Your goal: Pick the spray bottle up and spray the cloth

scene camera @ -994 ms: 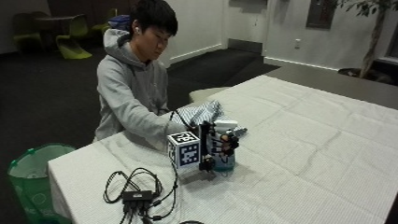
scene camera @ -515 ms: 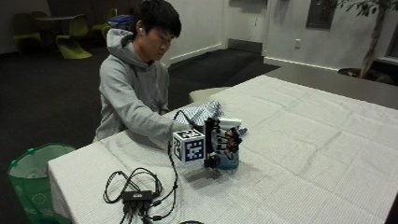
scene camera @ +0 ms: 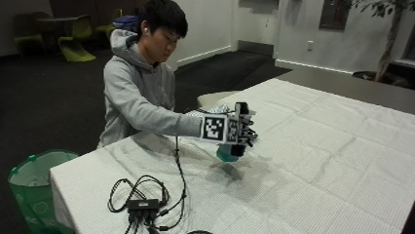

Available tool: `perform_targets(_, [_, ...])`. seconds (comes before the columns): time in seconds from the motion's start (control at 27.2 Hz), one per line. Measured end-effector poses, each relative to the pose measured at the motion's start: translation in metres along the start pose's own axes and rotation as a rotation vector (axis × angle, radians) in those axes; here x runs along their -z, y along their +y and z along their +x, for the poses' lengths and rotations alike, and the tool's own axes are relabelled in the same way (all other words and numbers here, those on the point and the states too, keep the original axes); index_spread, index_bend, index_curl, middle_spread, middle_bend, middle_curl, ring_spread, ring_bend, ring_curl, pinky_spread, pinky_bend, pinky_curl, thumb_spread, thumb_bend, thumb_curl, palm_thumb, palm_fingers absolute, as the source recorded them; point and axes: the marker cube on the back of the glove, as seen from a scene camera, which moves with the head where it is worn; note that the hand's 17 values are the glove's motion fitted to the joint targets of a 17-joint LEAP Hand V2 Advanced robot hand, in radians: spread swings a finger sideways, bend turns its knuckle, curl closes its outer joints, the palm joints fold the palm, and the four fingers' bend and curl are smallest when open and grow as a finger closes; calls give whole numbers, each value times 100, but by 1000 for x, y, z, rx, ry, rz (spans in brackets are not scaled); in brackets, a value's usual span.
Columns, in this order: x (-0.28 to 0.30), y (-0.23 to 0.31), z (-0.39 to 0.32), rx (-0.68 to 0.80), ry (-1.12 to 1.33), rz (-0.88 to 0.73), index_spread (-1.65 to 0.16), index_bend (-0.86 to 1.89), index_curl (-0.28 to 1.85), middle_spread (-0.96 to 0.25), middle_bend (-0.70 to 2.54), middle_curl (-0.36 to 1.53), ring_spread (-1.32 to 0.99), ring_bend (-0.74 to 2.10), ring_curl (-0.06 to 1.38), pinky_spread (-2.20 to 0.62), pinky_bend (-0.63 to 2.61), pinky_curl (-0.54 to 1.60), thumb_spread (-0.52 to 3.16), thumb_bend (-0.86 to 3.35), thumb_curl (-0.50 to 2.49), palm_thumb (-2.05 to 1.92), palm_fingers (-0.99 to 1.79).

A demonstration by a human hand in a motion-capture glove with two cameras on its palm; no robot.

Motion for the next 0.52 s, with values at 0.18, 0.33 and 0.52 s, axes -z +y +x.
perform_targets(0.18, [-18,14,-57,92,214,-261,-22,46,53,-9,64,51,-17,56,43,-27,31,36,26,-4,64,96,142])
perform_targets(0.33, [-25,38,-103,172,459,-470,-22,48,54,-9,65,52,-17,57,44,-28,33,37,22,-3,65,96,141])
perform_targets(0.52, [-30,67,-148,220,689,-622,-22,49,55,-9,67,52,-17,57,44,-28,33,38,17,-3,67,95,141])
